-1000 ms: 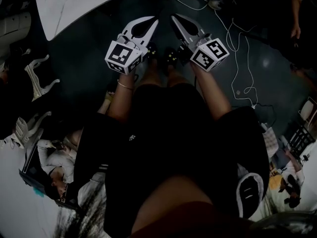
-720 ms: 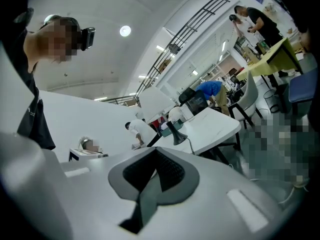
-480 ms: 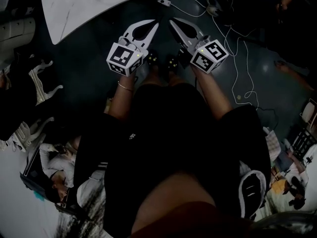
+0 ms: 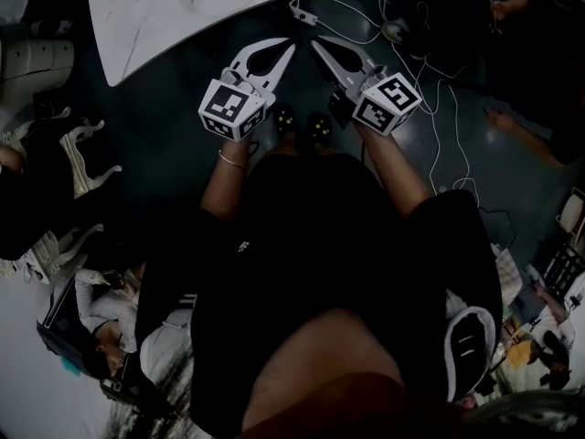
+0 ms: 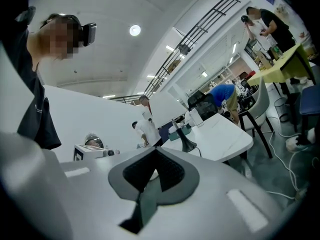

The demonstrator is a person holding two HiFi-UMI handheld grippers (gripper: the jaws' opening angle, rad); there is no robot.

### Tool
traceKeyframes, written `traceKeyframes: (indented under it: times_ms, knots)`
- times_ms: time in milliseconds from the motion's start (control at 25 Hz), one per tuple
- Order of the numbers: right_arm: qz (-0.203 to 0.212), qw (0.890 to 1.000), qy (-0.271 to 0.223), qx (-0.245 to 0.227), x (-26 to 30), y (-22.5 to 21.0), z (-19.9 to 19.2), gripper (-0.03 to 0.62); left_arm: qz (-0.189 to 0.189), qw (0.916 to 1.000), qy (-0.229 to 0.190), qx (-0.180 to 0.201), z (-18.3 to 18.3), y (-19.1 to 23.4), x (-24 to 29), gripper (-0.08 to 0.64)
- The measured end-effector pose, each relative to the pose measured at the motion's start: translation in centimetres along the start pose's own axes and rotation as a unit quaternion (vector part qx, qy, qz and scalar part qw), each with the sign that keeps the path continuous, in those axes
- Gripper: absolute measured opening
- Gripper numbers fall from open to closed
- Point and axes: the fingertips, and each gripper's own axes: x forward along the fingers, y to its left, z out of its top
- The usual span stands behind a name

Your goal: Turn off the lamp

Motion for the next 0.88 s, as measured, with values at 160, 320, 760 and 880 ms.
traceKeyframes:
  times_ms: [160,320,760,880]
  knots:
    - [0.005,1.000,-0.004,-0.015,0.4,0.3,1.0,0.000,-0.007,0.9999,-0.006,0.010,0.8,0.0,0.1,0.006]
    - [0.008,1.000,-0.006,-0.029,0.4,0.6,2.0,0.000,-0.011,0.9997,-0.010,0.018,1.7,-0.2,0.4,0.006]
    - [0.015,0.999,-0.010,-0.052,0.6,1.0,3.8,0.000,-0.013,0.9991,-0.021,0.035,4.1,0.1,1.1,0.006]
    - [0.020,0.998,-0.011,-0.057,0.7,1.1,4.1,0.000,-0.017,0.9987,-0.026,0.040,4.3,0.0,1.3,0.006]
